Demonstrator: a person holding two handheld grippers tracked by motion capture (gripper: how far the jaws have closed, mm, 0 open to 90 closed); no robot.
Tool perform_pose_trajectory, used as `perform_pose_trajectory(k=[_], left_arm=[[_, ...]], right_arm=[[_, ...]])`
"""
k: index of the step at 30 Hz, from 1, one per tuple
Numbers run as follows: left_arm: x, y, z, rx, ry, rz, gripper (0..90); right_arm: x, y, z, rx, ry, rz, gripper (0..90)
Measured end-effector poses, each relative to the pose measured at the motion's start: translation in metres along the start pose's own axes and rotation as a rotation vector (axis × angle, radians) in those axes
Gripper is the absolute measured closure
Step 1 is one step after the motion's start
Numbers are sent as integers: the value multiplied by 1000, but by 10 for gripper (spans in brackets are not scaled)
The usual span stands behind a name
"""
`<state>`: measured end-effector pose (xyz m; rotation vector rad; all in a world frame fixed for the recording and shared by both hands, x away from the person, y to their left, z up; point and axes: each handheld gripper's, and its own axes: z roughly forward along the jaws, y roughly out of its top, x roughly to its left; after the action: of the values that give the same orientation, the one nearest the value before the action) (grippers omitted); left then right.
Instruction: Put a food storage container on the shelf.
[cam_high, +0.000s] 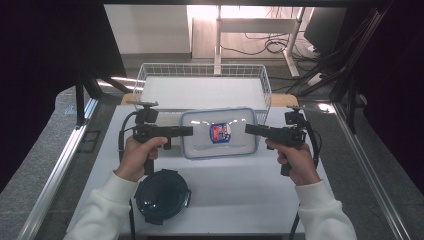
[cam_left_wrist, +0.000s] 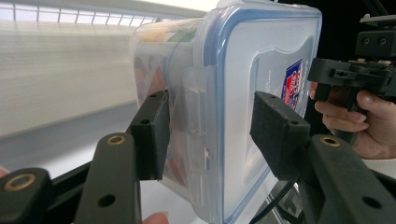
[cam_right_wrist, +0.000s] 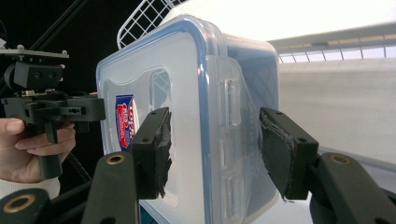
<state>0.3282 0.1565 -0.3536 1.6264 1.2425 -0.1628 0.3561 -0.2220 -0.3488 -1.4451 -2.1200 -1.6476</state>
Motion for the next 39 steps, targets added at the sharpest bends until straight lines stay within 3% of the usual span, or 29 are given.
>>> perform_pose_trajectory(k=[12, 25, 39], left_arm=[[4, 16, -17, -39, 7, 15, 486], [9, 32, -22, -56, 6, 13, 484], [12, 68, -24, -72, 0, 28, 485]], right_arm=[[13, 20, 14, -9, 15, -28, 450], [19, 38, 22, -15, 14, -43, 450], [19, 69, 29, -33, 13, -57, 451]])
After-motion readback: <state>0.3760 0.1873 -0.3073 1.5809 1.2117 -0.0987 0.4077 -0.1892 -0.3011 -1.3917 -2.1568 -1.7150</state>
